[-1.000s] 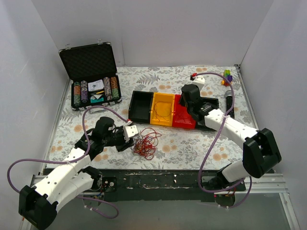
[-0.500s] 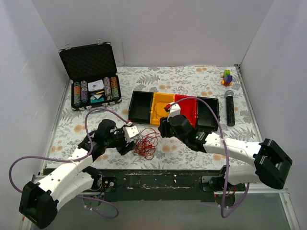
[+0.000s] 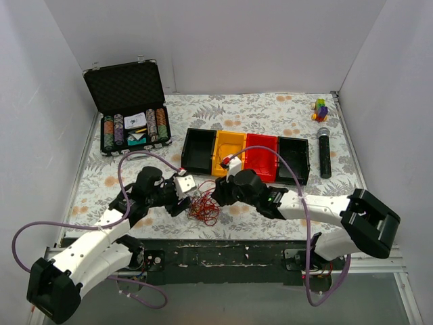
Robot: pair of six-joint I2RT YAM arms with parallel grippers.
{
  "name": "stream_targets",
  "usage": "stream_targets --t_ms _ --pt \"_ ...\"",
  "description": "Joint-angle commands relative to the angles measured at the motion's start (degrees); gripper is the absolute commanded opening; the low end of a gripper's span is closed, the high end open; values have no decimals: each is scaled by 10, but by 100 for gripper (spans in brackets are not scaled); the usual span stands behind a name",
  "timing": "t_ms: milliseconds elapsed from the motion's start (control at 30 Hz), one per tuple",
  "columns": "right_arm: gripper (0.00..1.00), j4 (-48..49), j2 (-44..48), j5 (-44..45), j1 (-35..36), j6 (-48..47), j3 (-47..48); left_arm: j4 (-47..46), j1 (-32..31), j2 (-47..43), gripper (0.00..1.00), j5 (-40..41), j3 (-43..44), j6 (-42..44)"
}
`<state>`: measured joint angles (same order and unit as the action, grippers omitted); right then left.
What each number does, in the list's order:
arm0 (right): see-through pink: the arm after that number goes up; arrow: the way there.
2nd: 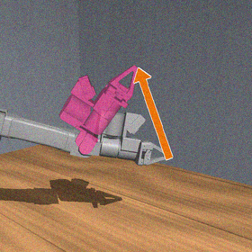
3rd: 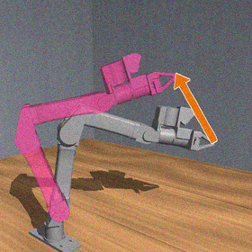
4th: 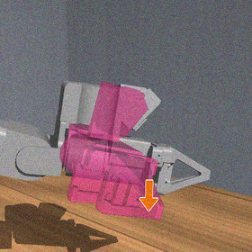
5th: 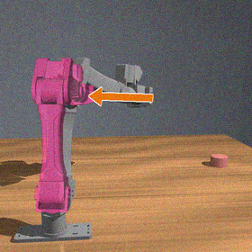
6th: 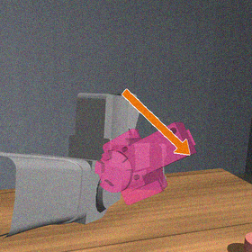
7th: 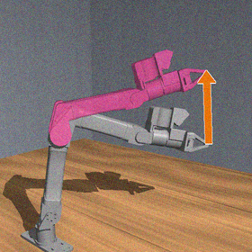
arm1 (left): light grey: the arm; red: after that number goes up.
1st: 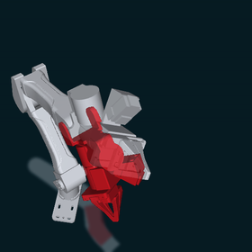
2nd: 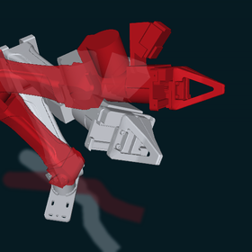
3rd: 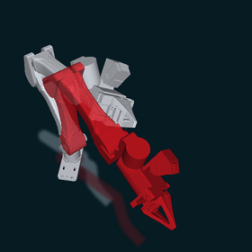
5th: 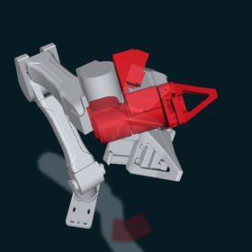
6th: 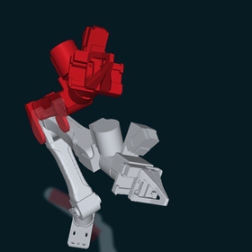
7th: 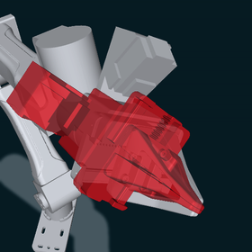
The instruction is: Untangle the cables
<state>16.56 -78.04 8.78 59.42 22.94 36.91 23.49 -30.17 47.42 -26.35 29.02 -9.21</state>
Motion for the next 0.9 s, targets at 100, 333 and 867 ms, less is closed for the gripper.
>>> stream_targets --t_ms 100,333,867 --pt "54 57 -48 -31 4 -2 -2 -68 -4 -1 58 5 -6 10" --pt "23 57 -59 -22 4 14 6 -135 -25 68 69 5 -29 10" --pt "1 -60 142 58 4 42 -66 -221 -54 107 25 29 -120 67"
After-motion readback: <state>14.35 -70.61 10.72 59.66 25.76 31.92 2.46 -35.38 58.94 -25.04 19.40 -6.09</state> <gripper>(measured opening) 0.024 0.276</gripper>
